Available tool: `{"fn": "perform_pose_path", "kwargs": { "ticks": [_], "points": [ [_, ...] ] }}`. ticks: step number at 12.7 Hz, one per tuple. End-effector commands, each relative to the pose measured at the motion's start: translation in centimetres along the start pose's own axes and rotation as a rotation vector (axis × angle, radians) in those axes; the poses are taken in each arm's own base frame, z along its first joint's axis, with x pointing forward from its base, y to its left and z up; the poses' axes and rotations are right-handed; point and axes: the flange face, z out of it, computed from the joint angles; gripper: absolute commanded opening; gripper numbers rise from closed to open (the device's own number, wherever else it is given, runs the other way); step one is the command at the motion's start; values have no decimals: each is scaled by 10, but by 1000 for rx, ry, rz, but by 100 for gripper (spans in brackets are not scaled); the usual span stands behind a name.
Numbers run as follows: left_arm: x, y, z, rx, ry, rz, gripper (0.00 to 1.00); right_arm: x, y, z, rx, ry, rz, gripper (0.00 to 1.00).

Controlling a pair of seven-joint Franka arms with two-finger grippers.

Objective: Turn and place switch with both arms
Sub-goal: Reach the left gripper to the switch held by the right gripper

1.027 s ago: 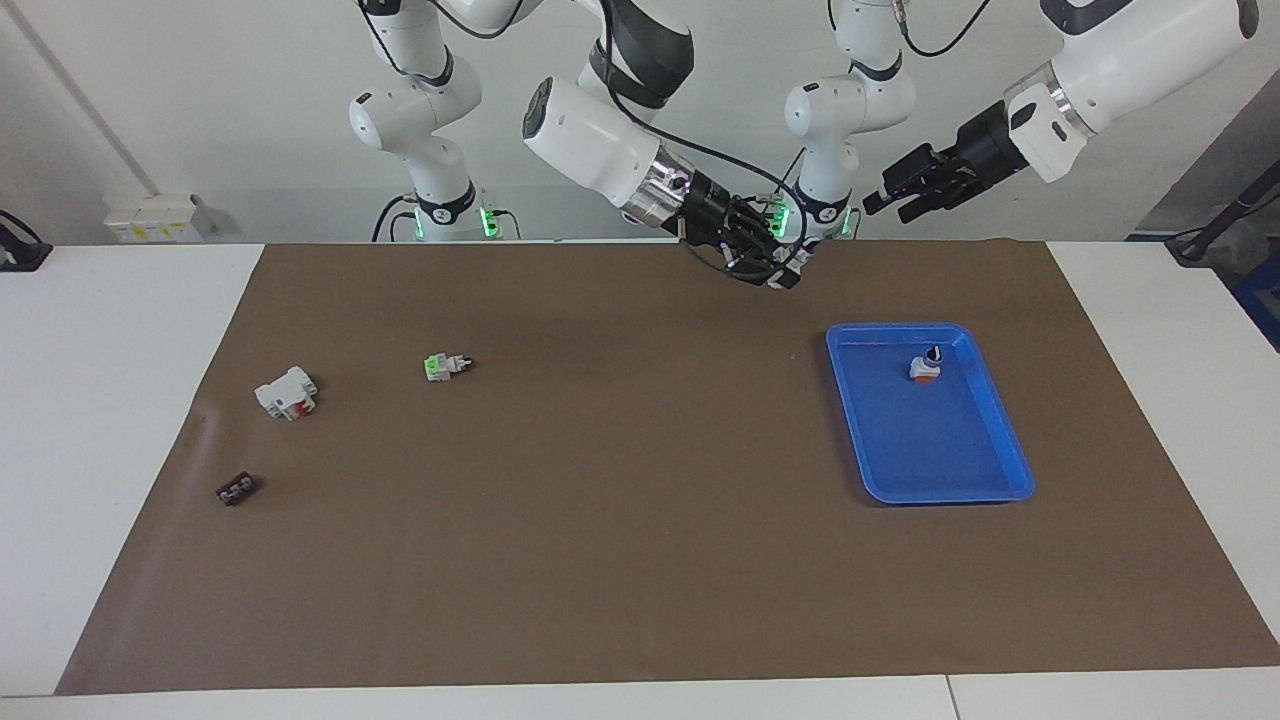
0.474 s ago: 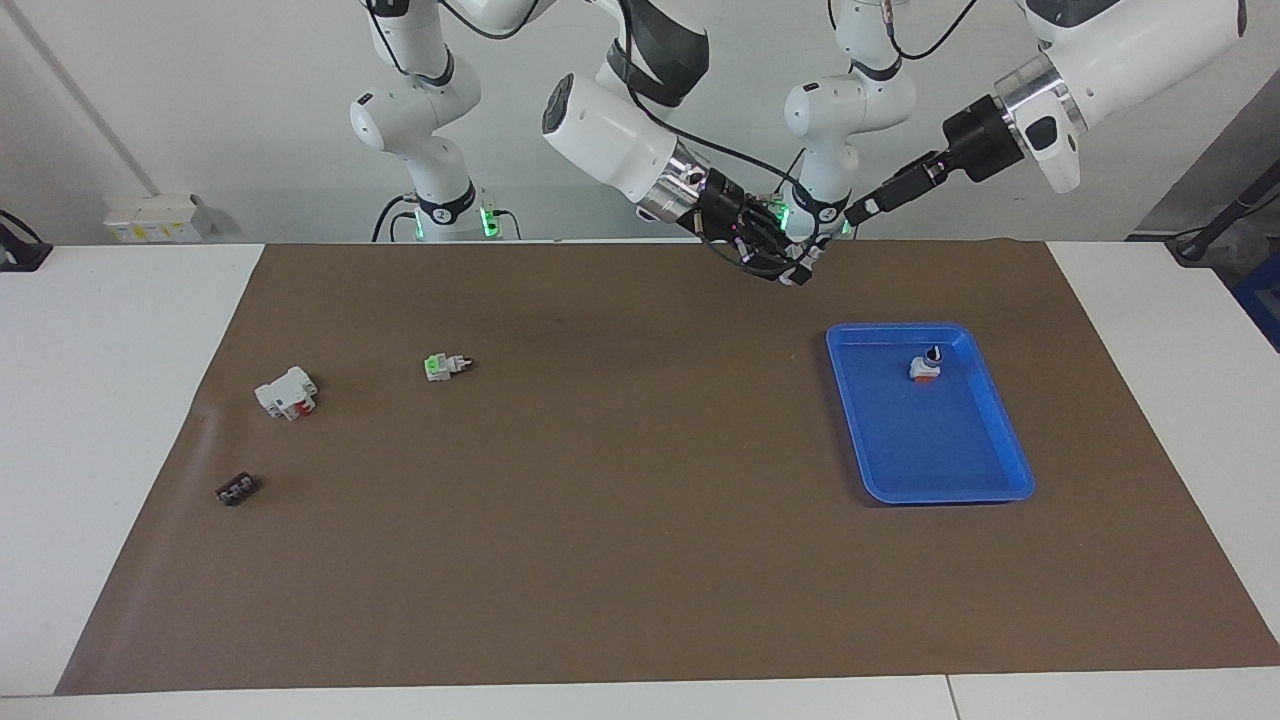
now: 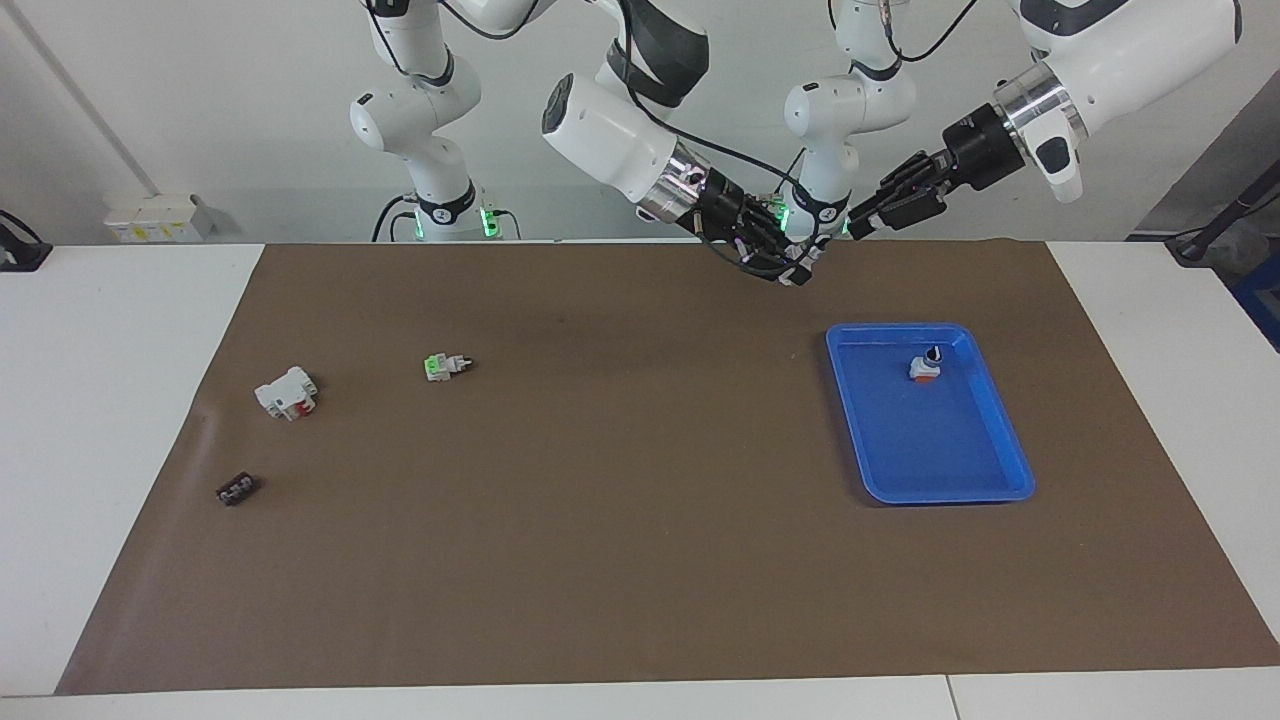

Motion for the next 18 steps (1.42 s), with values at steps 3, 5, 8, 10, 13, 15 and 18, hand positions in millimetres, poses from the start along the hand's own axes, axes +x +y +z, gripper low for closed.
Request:
{"fn": "perform_pose_path", "kwargs": {
  "ticks": [3,5,8,10,13,15,18],
  "points": [
    [-7,-6,13,-62,27,-32,36,-2,-4,0,26,5,-15,0],
    [-17,-3,23,-54,25,-11,36,-4,-3,1,25,3,-17,0],
    [-19,-3,28,-55,33,-6,37,-7,-1,2,34,1,-22,0],
    [-21,-2,27,-44,39,4,37,-6,-2,1,38,1,-21,0],
    [-26,-4,25,5,102,60,36,-6,-2,1,38,1,-21,0],
    [-36,-6,29,37,133,79,35,-6,-2,1,39,1,-21,0],
    [-50,-9,40,68,169,78,34,-7,-1,1,38,1,-22,0]
  ]
}}
